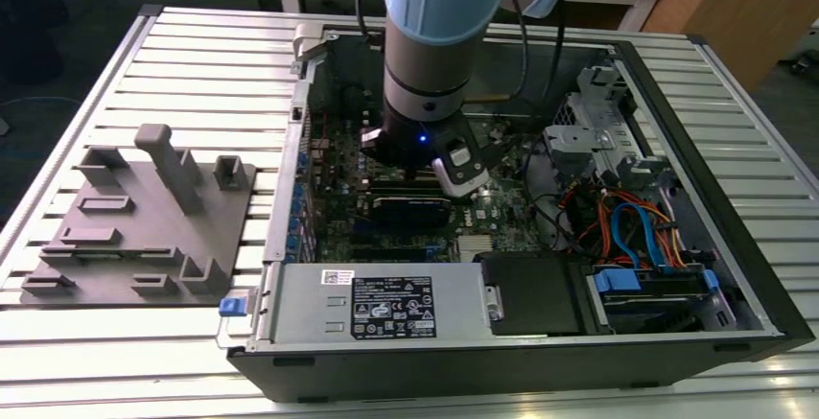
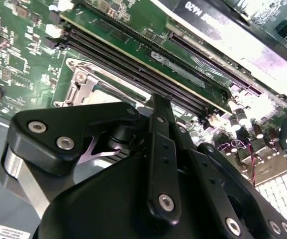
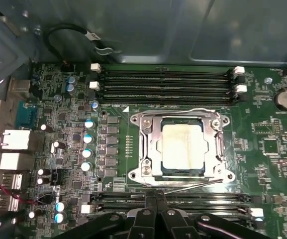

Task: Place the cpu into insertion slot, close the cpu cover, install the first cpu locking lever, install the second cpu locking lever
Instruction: 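Install the second cpu locking lever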

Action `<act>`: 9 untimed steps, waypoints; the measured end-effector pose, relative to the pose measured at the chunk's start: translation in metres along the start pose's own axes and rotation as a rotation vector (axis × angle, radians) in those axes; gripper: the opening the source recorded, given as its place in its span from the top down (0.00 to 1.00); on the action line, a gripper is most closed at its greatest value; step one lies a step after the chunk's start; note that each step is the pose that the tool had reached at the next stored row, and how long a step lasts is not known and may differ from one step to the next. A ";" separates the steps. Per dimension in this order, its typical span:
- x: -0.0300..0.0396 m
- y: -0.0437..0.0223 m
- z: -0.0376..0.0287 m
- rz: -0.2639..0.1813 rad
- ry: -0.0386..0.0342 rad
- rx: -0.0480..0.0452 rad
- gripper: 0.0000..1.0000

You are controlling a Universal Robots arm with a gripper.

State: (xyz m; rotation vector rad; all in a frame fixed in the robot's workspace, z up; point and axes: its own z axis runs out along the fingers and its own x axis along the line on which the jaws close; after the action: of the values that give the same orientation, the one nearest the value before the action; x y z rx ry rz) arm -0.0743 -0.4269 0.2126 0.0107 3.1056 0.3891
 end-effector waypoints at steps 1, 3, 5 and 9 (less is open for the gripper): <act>0.0008 -0.0004 0.0012 0.000 -0.0001 -0.0013 0.89; 0.0024 -0.0013 0.0034 0.000 0.0001 -0.0036 0.89; 0.0045 -0.0019 0.0056 0.000 0.0001 -0.0083 0.89; 0.0054 -0.0026 0.0084 0.000 0.0001 -0.0183 0.89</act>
State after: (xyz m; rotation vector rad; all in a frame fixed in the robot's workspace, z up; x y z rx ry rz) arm -0.0796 -0.4273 0.2038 0.0108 3.1020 0.4175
